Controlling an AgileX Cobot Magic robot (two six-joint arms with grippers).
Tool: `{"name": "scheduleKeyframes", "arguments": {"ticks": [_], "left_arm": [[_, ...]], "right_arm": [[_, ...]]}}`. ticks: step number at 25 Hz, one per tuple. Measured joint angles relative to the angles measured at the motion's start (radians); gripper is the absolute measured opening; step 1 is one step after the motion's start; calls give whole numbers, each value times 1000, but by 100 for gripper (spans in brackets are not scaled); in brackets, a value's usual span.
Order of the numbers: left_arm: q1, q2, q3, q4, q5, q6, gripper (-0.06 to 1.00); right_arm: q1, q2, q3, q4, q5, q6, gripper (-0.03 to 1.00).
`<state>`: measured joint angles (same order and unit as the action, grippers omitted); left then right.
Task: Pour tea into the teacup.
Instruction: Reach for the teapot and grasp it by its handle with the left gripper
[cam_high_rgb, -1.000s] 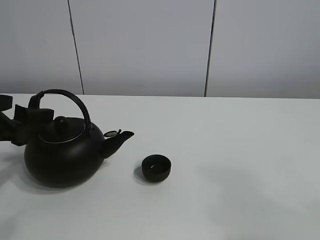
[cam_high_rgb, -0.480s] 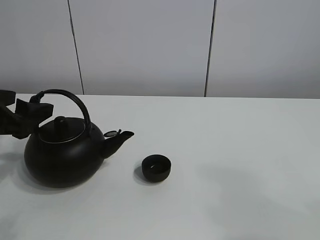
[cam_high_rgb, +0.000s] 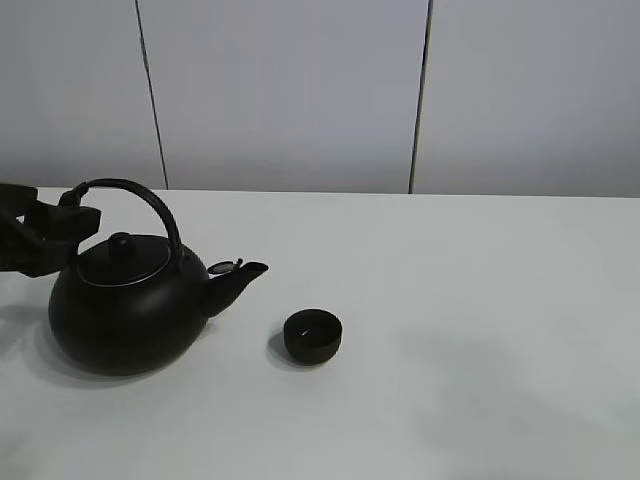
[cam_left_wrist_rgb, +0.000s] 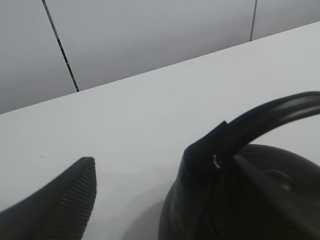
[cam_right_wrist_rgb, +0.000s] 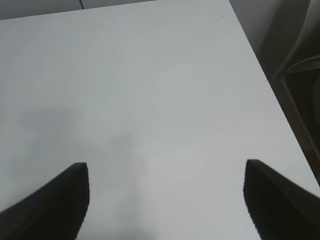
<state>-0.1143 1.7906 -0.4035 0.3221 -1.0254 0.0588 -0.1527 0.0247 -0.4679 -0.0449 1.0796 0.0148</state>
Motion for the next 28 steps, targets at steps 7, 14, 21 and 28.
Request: {"name": "scheduleKeyframes", "arguments": {"ticks": [7, 14, 21, 28], "left_arm": [[0, 0, 0, 6, 0, 0, 44], [0, 0, 0, 24, 0, 0, 32], [-4, 0, -1, 41, 4, 15, 13], [-4, 0, -1, 41, 5, 15, 13]], "right_arm": [[0, 0, 0, 0, 0, 0, 58], [0, 0, 0, 0, 0, 0, 58], [0, 0, 0, 0, 0, 0, 58], [0, 0, 0, 0, 1, 0, 58]]}}
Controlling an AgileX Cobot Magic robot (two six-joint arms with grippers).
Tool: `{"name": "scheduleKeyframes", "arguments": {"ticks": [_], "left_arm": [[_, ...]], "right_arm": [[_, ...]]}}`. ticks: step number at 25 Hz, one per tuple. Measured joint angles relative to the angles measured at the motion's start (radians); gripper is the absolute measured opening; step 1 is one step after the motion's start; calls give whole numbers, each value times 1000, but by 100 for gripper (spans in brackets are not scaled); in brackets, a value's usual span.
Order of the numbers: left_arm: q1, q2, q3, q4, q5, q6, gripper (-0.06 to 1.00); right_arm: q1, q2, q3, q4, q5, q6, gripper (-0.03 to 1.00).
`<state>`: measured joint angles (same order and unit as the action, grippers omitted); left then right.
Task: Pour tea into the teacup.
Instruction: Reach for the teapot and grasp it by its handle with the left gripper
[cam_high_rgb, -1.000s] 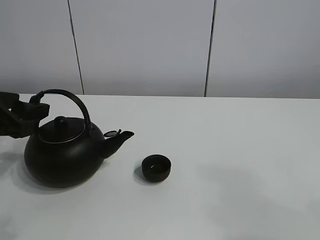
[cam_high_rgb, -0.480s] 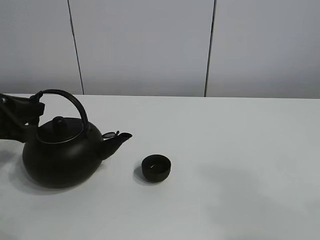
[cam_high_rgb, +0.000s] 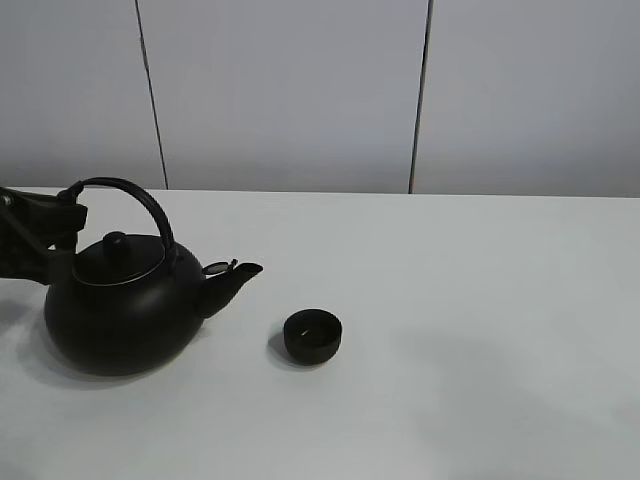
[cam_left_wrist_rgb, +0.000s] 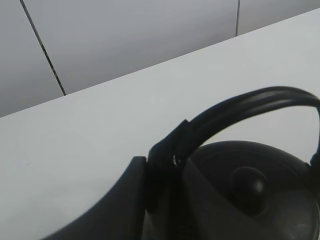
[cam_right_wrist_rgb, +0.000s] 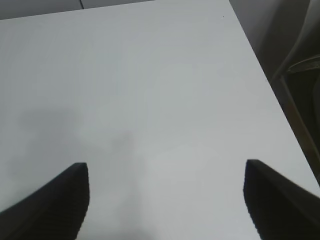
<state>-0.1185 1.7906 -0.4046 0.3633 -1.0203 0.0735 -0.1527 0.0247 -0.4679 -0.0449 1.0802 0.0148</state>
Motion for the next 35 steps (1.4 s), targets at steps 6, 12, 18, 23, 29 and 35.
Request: {"name": "scheduleKeyframes", "arguments": {"ticks": [6, 12, 18, 23, 29, 35], "left_arm": [[0, 2, 0, 3, -9, 1, 13], [0, 9, 4, 4, -35, -1, 13], [1, 10, 5, 0, -39, -29, 13], [1, 10, 5, 0, -39, -30, 13], [1, -40, 6, 6, 12, -31, 13], [1, -167, -21, 19, 131, -38, 13]], "right_arm": [[0, 0, 0, 0, 0, 0, 58], [0, 0, 0, 0, 0, 0, 58], [0, 0, 0, 0, 0, 0, 58], [0, 0, 0, 0, 0, 0, 58], [0, 0, 0, 0, -1, 0, 58], [0, 0, 0, 0, -1, 0, 58]]}}
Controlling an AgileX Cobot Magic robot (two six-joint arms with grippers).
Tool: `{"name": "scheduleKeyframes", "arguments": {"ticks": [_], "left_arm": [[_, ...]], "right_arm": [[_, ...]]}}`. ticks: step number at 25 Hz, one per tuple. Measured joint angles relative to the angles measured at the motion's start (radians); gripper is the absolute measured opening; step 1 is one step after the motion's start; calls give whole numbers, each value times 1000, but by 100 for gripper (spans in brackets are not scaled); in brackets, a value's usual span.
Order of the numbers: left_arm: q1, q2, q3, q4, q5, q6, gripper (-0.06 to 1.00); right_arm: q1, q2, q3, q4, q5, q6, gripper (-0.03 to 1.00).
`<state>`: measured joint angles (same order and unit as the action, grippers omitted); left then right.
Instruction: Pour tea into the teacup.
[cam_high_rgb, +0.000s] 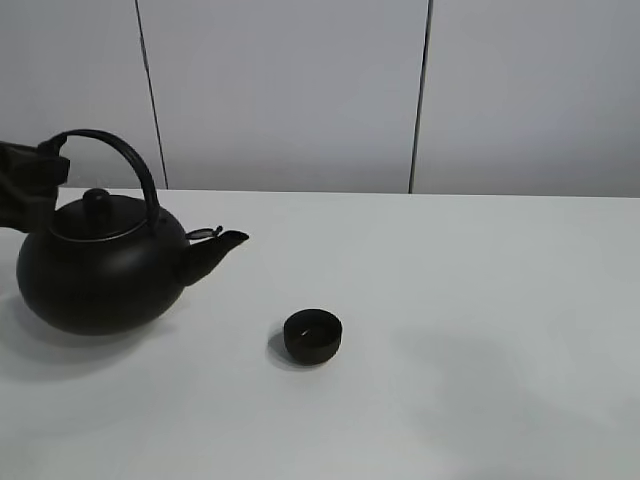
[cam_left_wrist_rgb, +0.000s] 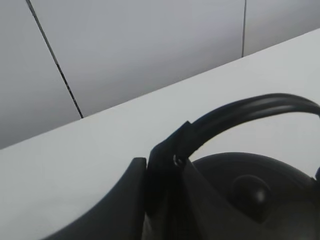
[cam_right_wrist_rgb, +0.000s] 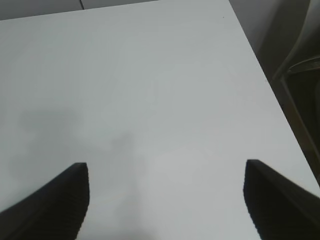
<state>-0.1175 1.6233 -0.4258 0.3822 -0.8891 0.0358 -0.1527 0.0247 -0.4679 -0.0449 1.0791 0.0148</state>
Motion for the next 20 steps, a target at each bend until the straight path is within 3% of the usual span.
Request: {"name": "scheduleKeyframes", "arguments": {"ticks": [6, 20], "left_arm": [[-1, -72, -13, 9, 30, -19, 13], [-138, -77, -14, -4, 84, -36, 13]], "right_arm": [[0, 0, 0, 0, 0, 0, 58], [0, 0, 0, 0, 1, 0, 58]]}}
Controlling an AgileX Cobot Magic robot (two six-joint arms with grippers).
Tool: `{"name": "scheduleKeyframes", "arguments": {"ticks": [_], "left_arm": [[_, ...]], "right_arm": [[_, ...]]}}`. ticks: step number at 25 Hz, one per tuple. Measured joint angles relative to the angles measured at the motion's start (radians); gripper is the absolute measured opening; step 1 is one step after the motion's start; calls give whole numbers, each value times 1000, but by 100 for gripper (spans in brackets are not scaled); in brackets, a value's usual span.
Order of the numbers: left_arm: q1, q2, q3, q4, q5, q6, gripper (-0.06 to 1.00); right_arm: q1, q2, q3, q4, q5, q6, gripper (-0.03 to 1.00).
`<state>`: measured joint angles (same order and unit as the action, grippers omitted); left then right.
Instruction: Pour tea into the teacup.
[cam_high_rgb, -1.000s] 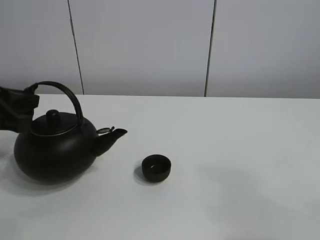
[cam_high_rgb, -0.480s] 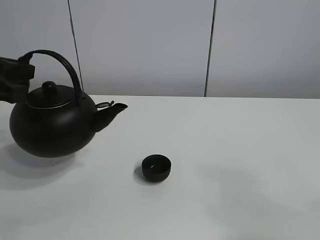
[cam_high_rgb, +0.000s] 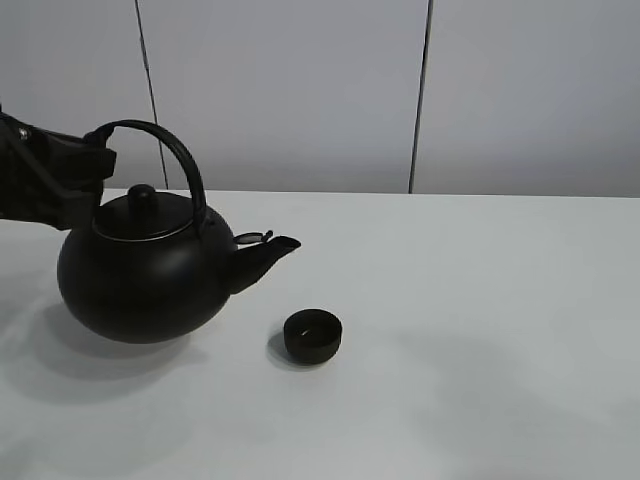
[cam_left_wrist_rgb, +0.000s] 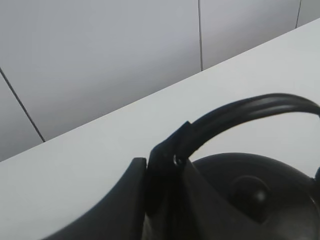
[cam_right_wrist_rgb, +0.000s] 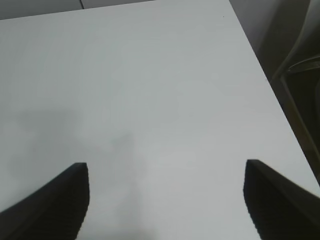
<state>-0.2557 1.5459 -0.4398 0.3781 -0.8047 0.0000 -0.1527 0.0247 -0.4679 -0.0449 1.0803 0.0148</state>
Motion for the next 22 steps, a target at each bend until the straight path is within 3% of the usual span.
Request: {"name": "scheduleKeyframes", "arguments": {"ticks": [7, 22], "left_arm": [[-36, 1, -65, -8, 118, 0, 13], [-59, 1, -82, 5, 125, 0, 13]], "right_arm": [[0, 0, 0, 0, 0, 0, 58], [0, 0, 0, 0, 0, 0, 58]]}}
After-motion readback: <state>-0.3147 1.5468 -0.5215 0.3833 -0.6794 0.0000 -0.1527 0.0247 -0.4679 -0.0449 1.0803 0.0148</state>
